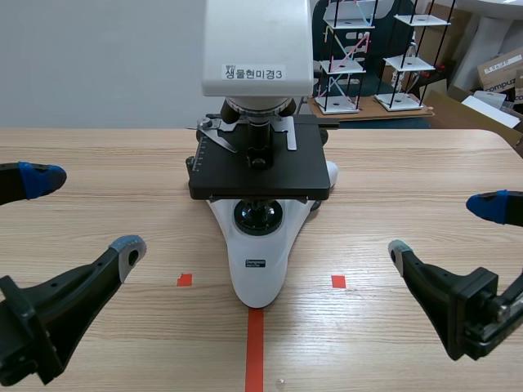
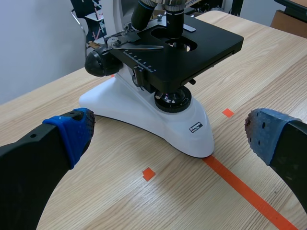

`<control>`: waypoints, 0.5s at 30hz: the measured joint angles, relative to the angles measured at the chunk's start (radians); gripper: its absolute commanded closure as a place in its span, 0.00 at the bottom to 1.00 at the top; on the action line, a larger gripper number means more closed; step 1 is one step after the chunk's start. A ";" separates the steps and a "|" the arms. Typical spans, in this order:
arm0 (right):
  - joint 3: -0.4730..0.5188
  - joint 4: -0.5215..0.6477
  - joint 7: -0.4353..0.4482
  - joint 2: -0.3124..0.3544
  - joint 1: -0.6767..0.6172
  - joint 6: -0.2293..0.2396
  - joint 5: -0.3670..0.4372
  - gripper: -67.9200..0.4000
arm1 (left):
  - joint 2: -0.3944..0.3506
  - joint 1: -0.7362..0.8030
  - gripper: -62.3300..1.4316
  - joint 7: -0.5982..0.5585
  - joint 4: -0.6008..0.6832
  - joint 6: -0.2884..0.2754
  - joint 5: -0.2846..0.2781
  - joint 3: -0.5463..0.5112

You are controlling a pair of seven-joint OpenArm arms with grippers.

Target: Point at the eyepiece

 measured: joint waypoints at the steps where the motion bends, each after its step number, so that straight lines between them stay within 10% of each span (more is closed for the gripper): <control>1: 0.000 0.000 0.000 0.000 0.000 0.000 0.000 0.07 | 0.000 0.000 0.00 0.000 0.000 0.000 0.000 0.000; 15: 0.000 0.000 0.006 0.000 0.000 0.000 0.000 0.07 | 0.000 0.000 0.00 0.000 0.000 0.000 0.000 0.000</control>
